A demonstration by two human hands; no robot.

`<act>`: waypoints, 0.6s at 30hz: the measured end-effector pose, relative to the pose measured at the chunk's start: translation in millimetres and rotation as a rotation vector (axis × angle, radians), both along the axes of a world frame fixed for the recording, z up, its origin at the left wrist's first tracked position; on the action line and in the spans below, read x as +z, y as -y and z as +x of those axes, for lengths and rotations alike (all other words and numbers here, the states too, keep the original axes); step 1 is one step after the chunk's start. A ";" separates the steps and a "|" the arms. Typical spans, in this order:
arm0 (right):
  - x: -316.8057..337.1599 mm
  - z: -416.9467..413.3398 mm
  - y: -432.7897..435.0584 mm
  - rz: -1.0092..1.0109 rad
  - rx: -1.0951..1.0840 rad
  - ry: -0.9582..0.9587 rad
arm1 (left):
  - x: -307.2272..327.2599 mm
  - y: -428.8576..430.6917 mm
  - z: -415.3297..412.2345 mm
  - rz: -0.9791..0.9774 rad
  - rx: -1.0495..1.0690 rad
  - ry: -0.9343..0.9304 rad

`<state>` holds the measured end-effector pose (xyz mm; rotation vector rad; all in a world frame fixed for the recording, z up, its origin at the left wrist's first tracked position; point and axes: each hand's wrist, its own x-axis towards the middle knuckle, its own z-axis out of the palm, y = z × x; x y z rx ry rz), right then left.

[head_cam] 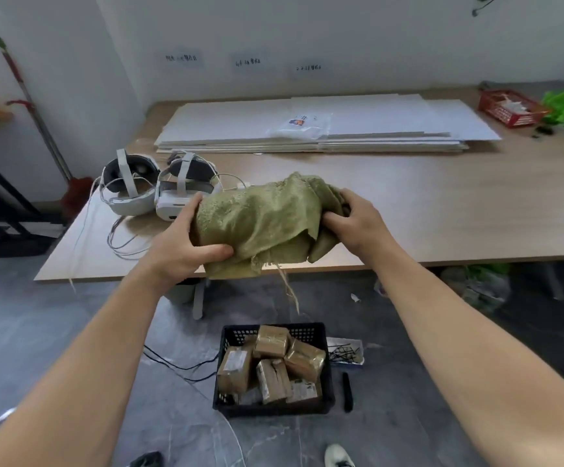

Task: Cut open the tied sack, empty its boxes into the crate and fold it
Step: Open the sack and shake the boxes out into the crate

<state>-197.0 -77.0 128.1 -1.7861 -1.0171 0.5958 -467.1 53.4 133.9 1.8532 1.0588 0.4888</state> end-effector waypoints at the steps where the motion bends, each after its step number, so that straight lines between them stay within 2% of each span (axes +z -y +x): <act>1: -2.6 1.0 2.5 0.006 -0.021 -0.018 | -1.2 -1.8 -1.7 0.063 -0.015 -0.116; 3: -7.4 4.0 5.9 0.015 -0.029 -0.064 | -4.2 -4.5 -2.6 0.159 -0.033 -0.236; 5: -11.9 4.8 7.5 0.020 -0.027 -0.098 | -4.9 -2.4 0.8 0.246 -0.022 -0.255; 12: -19.4 -5.1 4.9 0.019 -0.036 -0.267 | -9.7 -1.3 11.8 0.533 0.101 -0.140; 14: -19.1 -6.7 0.9 -0.049 -0.022 -0.176 | -11.2 0.9 13.8 0.572 0.164 -0.091; 16: -20.8 -6.4 -5.4 -0.130 -0.011 -0.040 | -13.9 3.5 16.6 0.507 0.221 0.025; 18: -19.0 -9.6 -8.9 -0.182 0.015 0.019 | -21.1 2.7 19.1 0.454 0.260 0.132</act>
